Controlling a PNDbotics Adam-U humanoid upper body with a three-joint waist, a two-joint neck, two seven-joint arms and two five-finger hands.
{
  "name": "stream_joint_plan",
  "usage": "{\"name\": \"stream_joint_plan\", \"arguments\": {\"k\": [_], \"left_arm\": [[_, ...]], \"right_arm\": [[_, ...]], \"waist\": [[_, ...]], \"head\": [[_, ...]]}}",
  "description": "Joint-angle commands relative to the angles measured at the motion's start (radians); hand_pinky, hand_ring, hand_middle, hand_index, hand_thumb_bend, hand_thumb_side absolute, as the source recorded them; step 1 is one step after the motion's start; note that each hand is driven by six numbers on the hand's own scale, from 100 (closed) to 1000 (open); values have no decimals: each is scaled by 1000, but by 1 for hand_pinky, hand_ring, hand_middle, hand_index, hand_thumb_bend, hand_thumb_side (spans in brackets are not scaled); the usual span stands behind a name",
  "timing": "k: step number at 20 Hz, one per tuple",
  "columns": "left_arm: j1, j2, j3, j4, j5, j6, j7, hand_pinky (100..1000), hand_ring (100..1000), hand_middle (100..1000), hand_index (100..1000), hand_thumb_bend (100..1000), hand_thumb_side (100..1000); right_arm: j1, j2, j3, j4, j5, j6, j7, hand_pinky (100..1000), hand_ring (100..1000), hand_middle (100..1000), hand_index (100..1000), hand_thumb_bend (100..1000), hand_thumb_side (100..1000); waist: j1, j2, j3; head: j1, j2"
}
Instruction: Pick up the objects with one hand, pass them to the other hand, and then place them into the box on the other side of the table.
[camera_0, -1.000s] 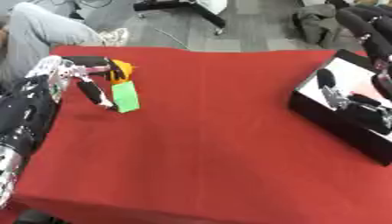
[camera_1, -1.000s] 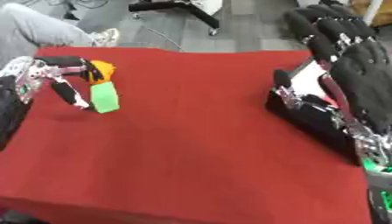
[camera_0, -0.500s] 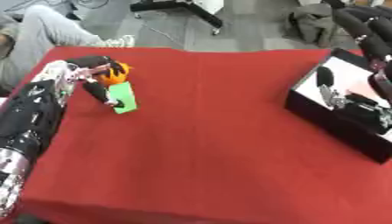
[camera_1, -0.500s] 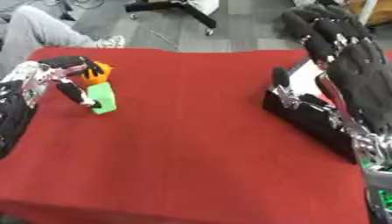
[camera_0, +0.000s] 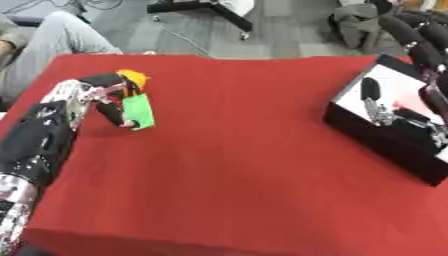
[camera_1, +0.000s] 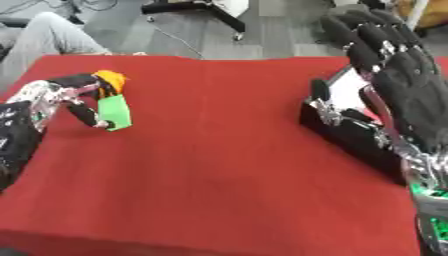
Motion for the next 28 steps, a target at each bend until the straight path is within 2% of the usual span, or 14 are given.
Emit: {"name": "stream_joint_plan", "arguments": {"k": [1, 6, 8, 11, 14, 17, 21, 26, 28], "left_arm": [[-10, 20, 10, -22, 19, 9, 31, 671, 562, 568, 746, 329, 104], [-8, 28, 13, -107, 131, -24, 47, 659, 506, 502, 700, 222, 100], [-1, 35, 9, -177, 229, -50, 33, 663, 498, 493, 695, 192, 100], [14, 46, -14, -290, 438, -79, -27, 670, 480, 473, 681, 140, 100], [36, 39, -52, -398, 708, -75, -133, 676, 466, 458, 669, 100, 100], [61, 6, -80, -499, 959, -27, -244, 682, 453, 442, 654, 100, 124], [88, -53, -110, -608, 1234, 92, -382, 692, 454, 443, 654, 100, 166], [94, -95, -173, -691, 1392, 203, -542, 694, 456, 446, 655, 100, 193], [91, -108, -205, -715, 1437, 238, -567, 694, 454, 443, 652, 100, 194]], "right_arm": [[-9, -5, -1, -11, -7, 0, 2, 934, 905, 855, 970, 100, 220], [-18, -12, 16, -10, -18, -10, 8, 934, 902, 855, 966, 109, 215], [-30, -23, 41, -11, -31, -30, 20, 935, 903, 856, 962, 225, 239], [-61, -41, 94, -11, -68, -77, 46, 943, 920, 886, 978, 323, 350], [-105, -57, 153, -4, -116, -133, 88, 954, 941, 919, 993, 361, 415], [-145, -66, 195, -1, -161, -173, 113, 965, 959, 941, 1000, 394, 437], [-190, -66, 234, 11, -198, -207, 115, 967, 962, 945, 1000, 412, 434], [-227, -48, 269, 50, -184, -245, 122, 975, 970, 954, 998, 447, 398], [-238, -40, 277, 60, -173, -259, 122, 977, 972, 958, 998, 455, 372]], "waist": [[0, -19, 0], [0, -20, 4], [0, -20, 9], [-1, -20, 17], [-1, -20, 27], [-2, -20, 35], [-3, -19, 43], [-4, -15, 51], [-4, -13, 53]], "head": [[0, -3], [-3, -3], [-9, -3], [-20, -3], [-40, -3], [-67, -3], [-102, -3], [-132, -3], [-140, -3]]}}
